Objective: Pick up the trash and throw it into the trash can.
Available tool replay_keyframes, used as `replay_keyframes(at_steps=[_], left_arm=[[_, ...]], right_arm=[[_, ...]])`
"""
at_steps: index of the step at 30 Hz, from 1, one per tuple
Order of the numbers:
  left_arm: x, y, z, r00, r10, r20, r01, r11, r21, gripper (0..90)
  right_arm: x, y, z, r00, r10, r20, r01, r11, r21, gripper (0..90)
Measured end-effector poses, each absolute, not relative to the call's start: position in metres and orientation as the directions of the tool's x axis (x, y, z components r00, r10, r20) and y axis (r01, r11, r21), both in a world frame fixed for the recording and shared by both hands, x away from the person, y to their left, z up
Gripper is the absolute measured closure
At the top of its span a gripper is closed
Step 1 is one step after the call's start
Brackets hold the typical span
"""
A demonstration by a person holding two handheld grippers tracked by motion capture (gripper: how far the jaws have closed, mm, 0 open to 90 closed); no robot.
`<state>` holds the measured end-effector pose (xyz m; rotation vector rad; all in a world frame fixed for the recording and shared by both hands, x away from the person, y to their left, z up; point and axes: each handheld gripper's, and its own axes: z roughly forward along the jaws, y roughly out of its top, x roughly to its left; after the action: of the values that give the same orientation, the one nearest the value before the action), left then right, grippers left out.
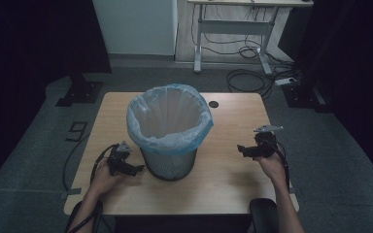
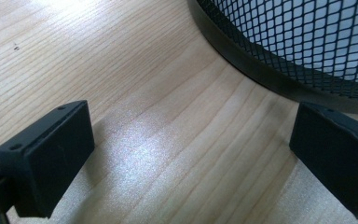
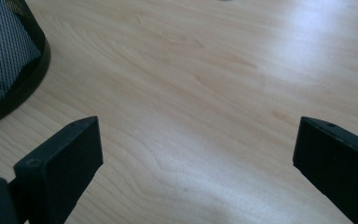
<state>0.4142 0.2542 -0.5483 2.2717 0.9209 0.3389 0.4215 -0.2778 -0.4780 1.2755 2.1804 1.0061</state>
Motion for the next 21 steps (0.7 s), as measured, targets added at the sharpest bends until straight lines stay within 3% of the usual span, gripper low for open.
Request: replay_keyframes(at_steps=[21], left_arm=[[0.414, 0.254, -0.548, 0.717, 0.697, -0.006, 0.527, -0.537, 0.659, 0.0]], right_arm=[[0.402, -0.261, -0.536, -0.514, 0.858, -0.007, 0.596, 0.363, 0.716, 1.4]])
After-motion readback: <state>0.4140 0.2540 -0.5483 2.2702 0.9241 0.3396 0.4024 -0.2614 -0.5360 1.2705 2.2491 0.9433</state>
